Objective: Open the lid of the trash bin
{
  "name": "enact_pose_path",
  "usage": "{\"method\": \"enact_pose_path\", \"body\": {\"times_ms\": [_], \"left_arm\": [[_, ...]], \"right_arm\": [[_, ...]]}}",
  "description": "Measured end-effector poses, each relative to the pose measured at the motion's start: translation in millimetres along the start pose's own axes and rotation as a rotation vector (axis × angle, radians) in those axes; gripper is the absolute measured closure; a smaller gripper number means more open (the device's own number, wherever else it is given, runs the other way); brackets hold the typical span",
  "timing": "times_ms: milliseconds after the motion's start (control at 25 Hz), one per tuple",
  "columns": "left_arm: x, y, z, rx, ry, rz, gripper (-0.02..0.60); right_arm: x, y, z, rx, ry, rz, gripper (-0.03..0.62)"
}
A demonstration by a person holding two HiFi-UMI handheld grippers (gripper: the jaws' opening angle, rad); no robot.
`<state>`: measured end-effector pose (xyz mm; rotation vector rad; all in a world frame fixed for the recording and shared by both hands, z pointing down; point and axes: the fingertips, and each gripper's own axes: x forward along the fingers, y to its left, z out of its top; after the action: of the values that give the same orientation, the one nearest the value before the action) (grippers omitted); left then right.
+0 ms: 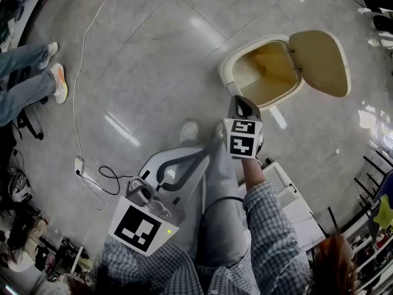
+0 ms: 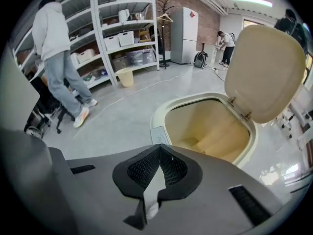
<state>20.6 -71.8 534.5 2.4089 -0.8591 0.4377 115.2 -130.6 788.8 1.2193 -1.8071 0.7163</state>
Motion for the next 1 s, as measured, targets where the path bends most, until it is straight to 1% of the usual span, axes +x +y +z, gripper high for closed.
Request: {"method": "enact_pose_path", "body": {"times_ms": [80, 360, 680, 880, 1000], "left_arm": [[-3, -1, 1, 0.008, -0.001, -0.006, 0.577], [-10, -4, 11, 0.028, -0.013, -0.014, 0.577], [-21, -16, 45, 0.011, -0.044, -0.014, 0.577], [-33, -22, 70, 0.018, -0.052, -0.01, 0.577], [-42, -24, 90, 0.024, -0.078, 0.001, 0.577]], "right_arm": [[-8, -4, 1, 0.05, -0.028, 0.023, 0.576], [-52, -12, 13, 0.073, -0.094, 0.056, 0.576], [-118, -11, 47, 0.076, -0.195, 0.094, 0.576], [-159, -16, 75, 0.096, -0.27, 0.084, 0.576], [-184, -17, 91, 0.106, -0.305, 0.086, 0.576]]}}
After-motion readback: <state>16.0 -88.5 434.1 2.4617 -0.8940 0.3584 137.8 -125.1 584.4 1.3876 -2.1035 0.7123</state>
